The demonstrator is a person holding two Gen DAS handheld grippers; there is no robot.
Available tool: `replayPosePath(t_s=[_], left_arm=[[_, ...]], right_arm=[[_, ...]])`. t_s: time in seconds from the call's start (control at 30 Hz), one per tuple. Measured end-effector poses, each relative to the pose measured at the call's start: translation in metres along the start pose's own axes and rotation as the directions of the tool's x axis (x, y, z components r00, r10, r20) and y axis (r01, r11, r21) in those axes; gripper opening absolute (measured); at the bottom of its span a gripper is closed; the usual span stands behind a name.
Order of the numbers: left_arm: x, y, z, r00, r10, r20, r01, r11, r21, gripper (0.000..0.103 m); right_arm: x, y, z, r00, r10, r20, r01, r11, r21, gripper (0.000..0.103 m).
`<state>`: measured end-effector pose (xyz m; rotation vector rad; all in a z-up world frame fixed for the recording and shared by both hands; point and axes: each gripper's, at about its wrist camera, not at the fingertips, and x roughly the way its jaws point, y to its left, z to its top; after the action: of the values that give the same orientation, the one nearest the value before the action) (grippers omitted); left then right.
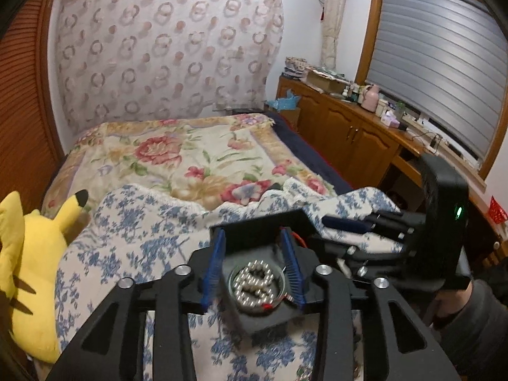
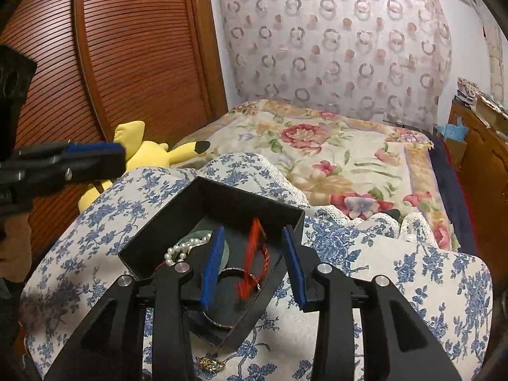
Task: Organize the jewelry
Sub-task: 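Lower the pearl necklace and red bracelet into the black box and open both grippers, then move both open grippers back over the remaining jewelry pile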
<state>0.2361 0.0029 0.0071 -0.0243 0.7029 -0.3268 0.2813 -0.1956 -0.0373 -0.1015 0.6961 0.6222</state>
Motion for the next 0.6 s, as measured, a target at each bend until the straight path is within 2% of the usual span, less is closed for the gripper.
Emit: replayPosePath(t_s=[0.1,0.17,0.23,0.43,0.6], left_arm=[[-0.004,0.001,-0.013,1.0,0.025,-0.009,-0.025,1.0,0.001,0.042],[-0.01,0.002,-0.026,0.999,0.031,-0.02,-0.031,1.0,-0.002,0.047],[-0.015,0.002,-0.039,0.999,0.03,-0.026,-0.03,1.0,-0.007,0.059],[-0.03,0.0,-0.074,0.998,0.045,-0.045,-0.046,0.999,-0.005,0.068],[-0.043,-0.005,-0.097,0.996,0.053,-0.066,-0.053,0.999,-0.002,0.07]], right_arm=[[-0.011,0.0,-0.006,1.0,-0.001,0.01,0.001,1.0,0.011,0.04],[-0.022,0.004,-0.013,1.0,-0.007,0.016,0.007,1.0,0.005,0.04],[-0.03,0.008,-0.02,1.0,-0.008,0.017,0.008,1.0,-0.002,0.04],[-0.052,0.026,-0.048,1.0,-0.021,0.007,0.021,0.999,-0.031,0.04],[-0.065,0.043,-0.07,1.0,-0.01,-0.004,0.01,0.999,-0.044,0.04]])
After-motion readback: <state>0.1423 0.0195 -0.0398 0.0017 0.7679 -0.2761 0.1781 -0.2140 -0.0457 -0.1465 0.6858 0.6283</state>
